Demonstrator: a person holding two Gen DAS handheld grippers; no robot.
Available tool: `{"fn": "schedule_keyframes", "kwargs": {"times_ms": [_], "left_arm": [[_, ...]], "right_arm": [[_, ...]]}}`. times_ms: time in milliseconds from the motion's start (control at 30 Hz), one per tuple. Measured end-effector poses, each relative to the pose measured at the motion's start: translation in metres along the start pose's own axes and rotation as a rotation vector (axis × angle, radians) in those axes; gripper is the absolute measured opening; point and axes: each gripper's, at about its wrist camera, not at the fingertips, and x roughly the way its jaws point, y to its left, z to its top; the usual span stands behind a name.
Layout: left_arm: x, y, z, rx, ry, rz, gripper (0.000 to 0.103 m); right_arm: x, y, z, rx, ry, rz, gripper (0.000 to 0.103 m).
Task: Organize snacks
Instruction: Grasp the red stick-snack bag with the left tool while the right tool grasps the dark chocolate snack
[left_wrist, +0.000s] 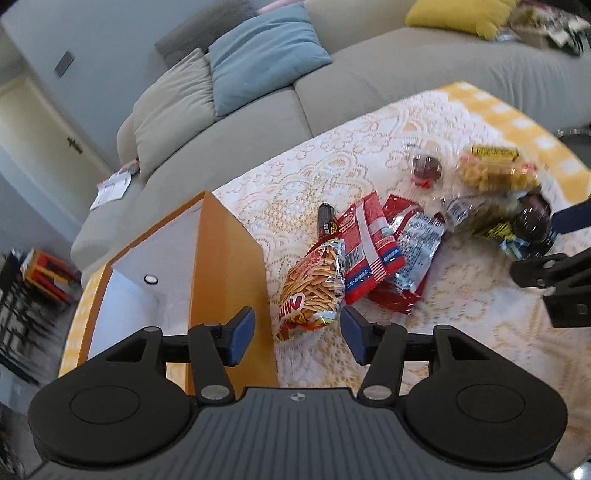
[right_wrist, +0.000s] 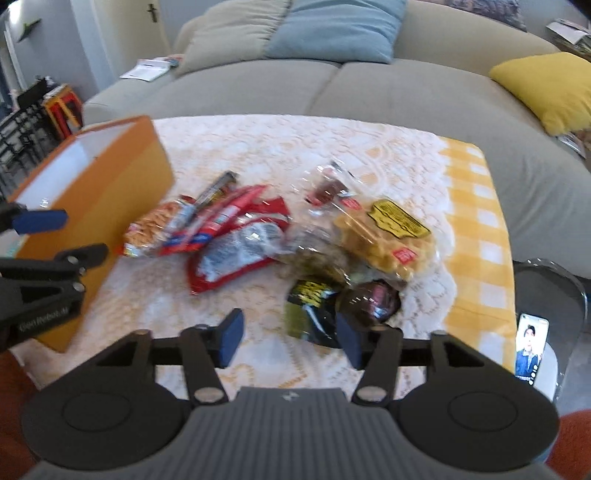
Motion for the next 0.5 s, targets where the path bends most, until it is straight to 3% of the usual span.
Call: {"fn": "schedule_keyframes", "kwargs": {"times_ms": [233, 267, 500], "left_arm": [[0.026, -0.006, 0.001, 0.049, 0.031, 0.007, 0.064], [0.028, -0.008, 0.002, 0.064, 0.030, 0.016, 0.064], [0.053, -0.022, 0.005, 0.205, 0.034, 0.054, 0.065]], "right_arm": [[0.024, -0.004, 0.000, -0.053, 0.018, -0.114, 0.063], [0.027, -0.004, 0.001, -0.064, 0.016, -0.120, 0.069], [0.043, -0.003, 0.004, -0.110, 0.013, -0.139, 0.074]]}}
